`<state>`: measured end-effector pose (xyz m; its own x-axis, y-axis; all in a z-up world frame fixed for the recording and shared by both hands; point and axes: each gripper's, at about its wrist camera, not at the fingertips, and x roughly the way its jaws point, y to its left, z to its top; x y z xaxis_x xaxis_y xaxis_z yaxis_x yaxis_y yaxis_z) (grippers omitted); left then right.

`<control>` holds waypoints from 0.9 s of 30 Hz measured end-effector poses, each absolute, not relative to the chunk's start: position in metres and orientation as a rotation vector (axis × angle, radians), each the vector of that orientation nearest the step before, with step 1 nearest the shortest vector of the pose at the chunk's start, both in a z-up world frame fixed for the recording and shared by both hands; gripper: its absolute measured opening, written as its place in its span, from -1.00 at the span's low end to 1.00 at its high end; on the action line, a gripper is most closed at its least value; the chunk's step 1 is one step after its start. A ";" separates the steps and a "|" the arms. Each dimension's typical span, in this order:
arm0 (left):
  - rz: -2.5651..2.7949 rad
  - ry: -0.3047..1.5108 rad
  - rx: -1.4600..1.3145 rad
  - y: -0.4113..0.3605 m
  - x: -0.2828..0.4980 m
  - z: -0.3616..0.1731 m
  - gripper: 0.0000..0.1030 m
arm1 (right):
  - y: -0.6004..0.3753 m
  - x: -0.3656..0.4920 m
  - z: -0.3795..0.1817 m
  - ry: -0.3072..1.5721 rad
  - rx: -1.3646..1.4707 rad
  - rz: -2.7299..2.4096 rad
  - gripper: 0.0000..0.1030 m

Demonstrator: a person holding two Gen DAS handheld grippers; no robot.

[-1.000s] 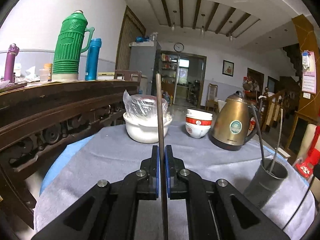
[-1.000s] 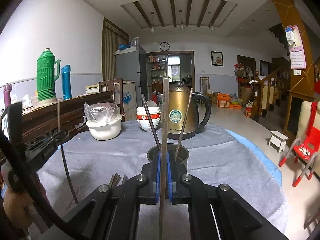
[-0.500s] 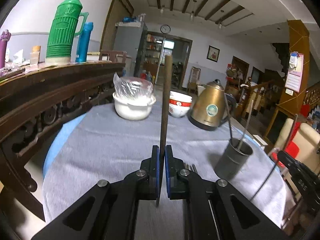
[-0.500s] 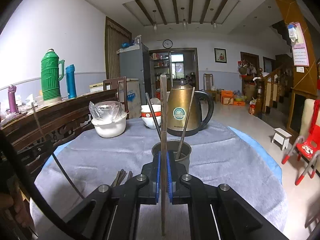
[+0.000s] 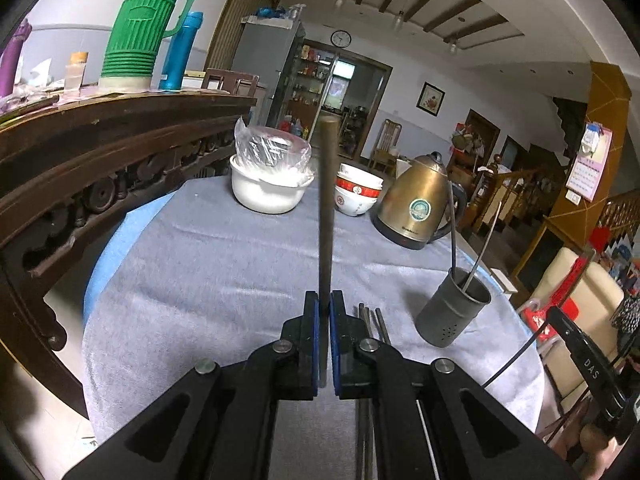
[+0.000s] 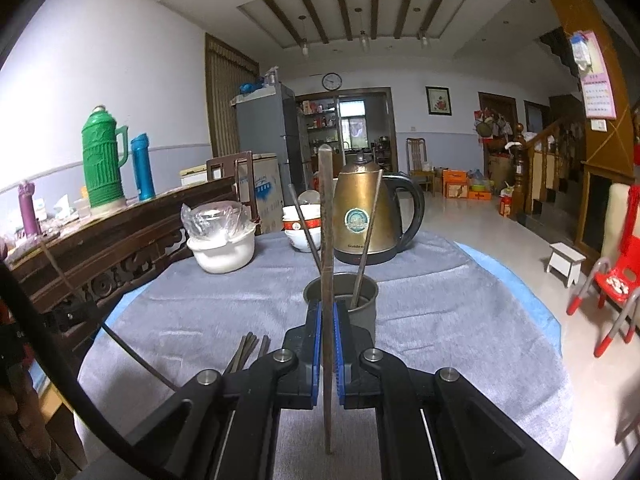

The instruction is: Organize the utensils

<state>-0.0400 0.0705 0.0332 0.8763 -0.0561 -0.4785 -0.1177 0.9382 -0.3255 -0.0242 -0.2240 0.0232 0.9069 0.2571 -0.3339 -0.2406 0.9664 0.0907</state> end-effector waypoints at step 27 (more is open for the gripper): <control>0.010 0.509 -0.314 0.061 -0.045 0.044 -0.90 | -0.252 -0.060 0.016 0.348 0.069 0.213 -0.88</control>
<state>-0.0450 0.0605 0.0441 0.8742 -0.0678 -0.4808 -0.0873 0.9521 -0.2931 -0.0596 -0.2518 0.0158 0.9178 0.2190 -0.3311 -0.1951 0.9752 0.1040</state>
